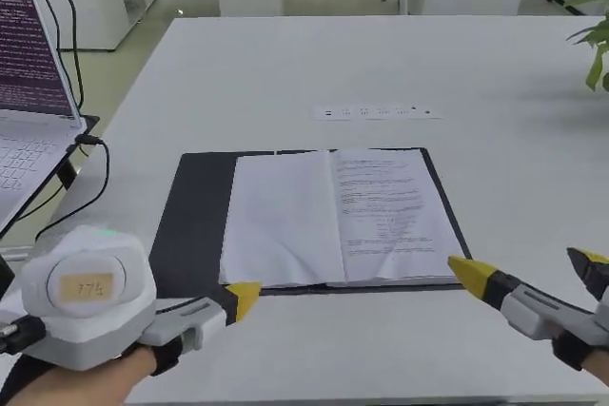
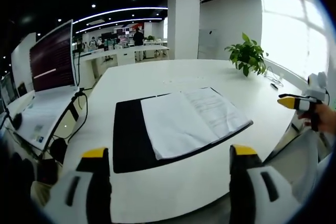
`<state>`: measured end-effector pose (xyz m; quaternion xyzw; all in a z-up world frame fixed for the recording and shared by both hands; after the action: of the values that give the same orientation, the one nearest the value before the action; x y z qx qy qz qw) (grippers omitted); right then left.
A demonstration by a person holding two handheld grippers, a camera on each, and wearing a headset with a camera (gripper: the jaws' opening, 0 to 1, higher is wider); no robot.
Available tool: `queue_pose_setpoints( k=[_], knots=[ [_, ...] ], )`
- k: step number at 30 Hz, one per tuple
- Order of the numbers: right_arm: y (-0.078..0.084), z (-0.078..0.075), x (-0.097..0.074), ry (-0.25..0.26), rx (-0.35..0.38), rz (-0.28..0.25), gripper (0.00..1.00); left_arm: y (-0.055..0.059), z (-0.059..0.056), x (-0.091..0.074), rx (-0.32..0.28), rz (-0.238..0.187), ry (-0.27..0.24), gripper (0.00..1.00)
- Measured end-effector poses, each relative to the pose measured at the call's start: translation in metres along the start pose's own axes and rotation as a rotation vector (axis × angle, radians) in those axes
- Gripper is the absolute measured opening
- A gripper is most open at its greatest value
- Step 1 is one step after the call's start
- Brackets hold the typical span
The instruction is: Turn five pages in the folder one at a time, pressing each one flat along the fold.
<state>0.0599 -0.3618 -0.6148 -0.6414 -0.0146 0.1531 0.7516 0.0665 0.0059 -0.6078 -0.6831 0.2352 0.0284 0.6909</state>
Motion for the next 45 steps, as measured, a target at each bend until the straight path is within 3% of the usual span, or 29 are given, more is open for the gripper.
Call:
queue_pose_setpoints(
  k=[11,26,30,38,45],
  knots=[
    [0.006,0.001,-0.007,0.004,0.042,-0.013,0.95,-0.007,-0.045,0.05,0.039,0.015,0.108,0.85],
    [0.007,0.0,-0.019,-0.002,0.071,-0.021,0.94,0.011,-0.113,0.112,0.084,0.083,0.243,0.79],
    [0.007,-0.002,-0.024,0.0,0.084,-0.028,0.93,0.014,-0.13,0.124,0.086,0.08,0.271,0.77],
    [0.012,0.002,-0.029,-0.021,0.082,-0.026,0.92,0.021,-0.153,0.143,0.097,0.086,0.306,0.75],
    [0.011,-0.003,-0.03,-0.007,0.099,-0.041,0.92,0.029,-0.165,0.163,0.107,0.097,0.307,0.71]
  ],
)
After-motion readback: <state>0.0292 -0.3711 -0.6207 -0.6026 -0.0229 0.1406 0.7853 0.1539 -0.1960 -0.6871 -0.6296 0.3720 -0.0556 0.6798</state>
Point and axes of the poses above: the centre of the closed fingertips' face, and the gripper's own axes: x roughly forward along the fingers, z roughly to its left, y roughly out of its underside, the point moved 8 cm from there along -x, roughly backward along the fingers, and after that the axes turned 9 degrees about -z, right-handed, at the moved point
